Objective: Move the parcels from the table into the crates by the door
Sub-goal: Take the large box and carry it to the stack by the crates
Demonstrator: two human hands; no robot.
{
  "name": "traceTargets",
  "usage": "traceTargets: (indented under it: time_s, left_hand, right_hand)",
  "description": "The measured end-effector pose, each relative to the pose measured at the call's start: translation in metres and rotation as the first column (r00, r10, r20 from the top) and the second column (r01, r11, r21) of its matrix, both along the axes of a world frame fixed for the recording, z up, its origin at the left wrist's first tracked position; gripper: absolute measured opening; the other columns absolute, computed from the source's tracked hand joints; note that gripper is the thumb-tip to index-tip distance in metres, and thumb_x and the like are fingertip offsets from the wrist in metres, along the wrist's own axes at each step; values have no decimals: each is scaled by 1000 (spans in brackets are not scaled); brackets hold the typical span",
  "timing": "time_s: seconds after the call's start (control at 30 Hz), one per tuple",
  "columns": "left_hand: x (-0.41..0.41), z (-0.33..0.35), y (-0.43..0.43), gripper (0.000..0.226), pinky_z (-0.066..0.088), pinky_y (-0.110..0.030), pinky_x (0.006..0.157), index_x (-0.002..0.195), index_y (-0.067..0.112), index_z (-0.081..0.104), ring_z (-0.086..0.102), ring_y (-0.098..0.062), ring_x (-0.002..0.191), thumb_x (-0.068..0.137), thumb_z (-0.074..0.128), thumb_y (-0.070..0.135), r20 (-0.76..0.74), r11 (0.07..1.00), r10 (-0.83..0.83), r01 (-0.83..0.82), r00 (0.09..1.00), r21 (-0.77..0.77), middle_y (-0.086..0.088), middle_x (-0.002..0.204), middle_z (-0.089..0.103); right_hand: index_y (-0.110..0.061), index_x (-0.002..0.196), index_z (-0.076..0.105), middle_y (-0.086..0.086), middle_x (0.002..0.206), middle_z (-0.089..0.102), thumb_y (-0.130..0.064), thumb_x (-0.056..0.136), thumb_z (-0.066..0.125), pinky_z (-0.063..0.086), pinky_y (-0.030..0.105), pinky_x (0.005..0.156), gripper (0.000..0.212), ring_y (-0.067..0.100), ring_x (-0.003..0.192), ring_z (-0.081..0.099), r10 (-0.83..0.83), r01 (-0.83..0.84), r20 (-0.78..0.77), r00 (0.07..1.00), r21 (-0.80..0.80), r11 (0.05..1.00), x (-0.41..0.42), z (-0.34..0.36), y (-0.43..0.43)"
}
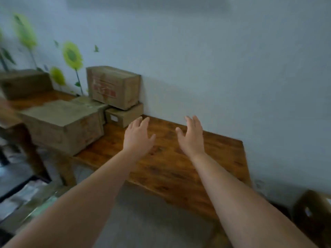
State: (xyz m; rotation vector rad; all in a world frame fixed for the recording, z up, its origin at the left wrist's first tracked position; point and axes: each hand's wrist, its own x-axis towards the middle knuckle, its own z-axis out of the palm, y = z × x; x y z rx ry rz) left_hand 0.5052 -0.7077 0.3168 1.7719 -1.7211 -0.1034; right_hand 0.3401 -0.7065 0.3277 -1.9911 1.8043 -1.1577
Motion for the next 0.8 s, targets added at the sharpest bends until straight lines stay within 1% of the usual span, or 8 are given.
traceTargets:
  time_s: [0.1, 0.23, 0.4, 0.47, 0.6, 0.7, 0.8]
  left_hand:
    - [85, 17, -20, 66, 24, -43, 112, 147, 20, 27, 21, -29, 140, 90, 55, 36, 15, 998, 65, -65, 998, -1, -6, 153, 27]
    - [162, 26, -38, 66, 27, -42, 109, 147, 19, 27, 26, -30, 137, 89, 55, 36, 11, 988, 155, -155, 988, 18, -9, 150, 31]
    - [220, 21, -62, 62, 30, -42, 107, 144, 21, 31, 29, -30, 134, 88, 53, 33, -53, 978, 208, -207, 977, 18, -8, 147, 34]
    - [239, 15, -73, 60, 31, -42, 106, 143, 22, 33, 30, -29, 132, 88, 54, 33, -68, 975, 224, -224, 972, 12, -7, 146, 35]
    - [287, 3, -102, 63, 29, -41, 107, 143, 19, 32, 28, -28, 134, 87, 56, 32, -46, 958, 288, -286, 957, 33, -7, 147, 34]
    - [321, 1, -128, 65, 27, -41, 108, 145, 19, 31, 26, -27, 136, 87, 58, 29, -58, 936, 350, -348, 935, 47, -7, 149, 32]
    - [350, 0, -151, 66, 27, -41, 109, 145, 19, 29, 25, -28, 136, 88, 58, 31, -46, 923, 382, -379, 923, 62, -7, 149, 32]
  right_hand:
    - [-15, 148, 28, 8, 159, 15, -34, 99, 45, 16, 33, 115, 56, 21, 147, 7, 76, -76, 7, 997, -3, 997, 75, 8, -33]
    - [-16, 149, 27, 9, 159, 15, -37, 98, 44, 15, 35, 115, 57, 23, 147, 8, 145, -145, -5, 989, 9, 989, 148, 10, -67]
    - [-17, 148, 29, 8, 158, 18, -35, 97, 46, 15, 35, 115, 57, 22, 147, 9, 210, -209, -2, 978, 10, 978, 213, 2, -110]
    - [-17, 148, 30, 8, 158, 17, -33, 97, 47, 14, 35, 115, 56, 22, 146, 9, 245, -245, 18, 969, 18, 969, 235, -2, -127]
    - [-16, 147, 30, 10, 158, 14, -32, 96, 47, 15, 37, 115, 56, 23, 146, 8, 319, -322, 62, 946, 54, 945, 285, -15, -168]
    - [-15, 147, 31, 11, 158, 15, -32, 96, 48, 15, 37, 115, 56, 24, 146, 9, 376, -381, 80, 923, 68, 922, 318, -21, -201]
    - [-16, 148, 30, 11, 159, 13, -32, 96, 47, 16, 38, 115, 56, 23, 146, 8, 390, -398, 83, 917, 115, 910, 345, -25, -232]
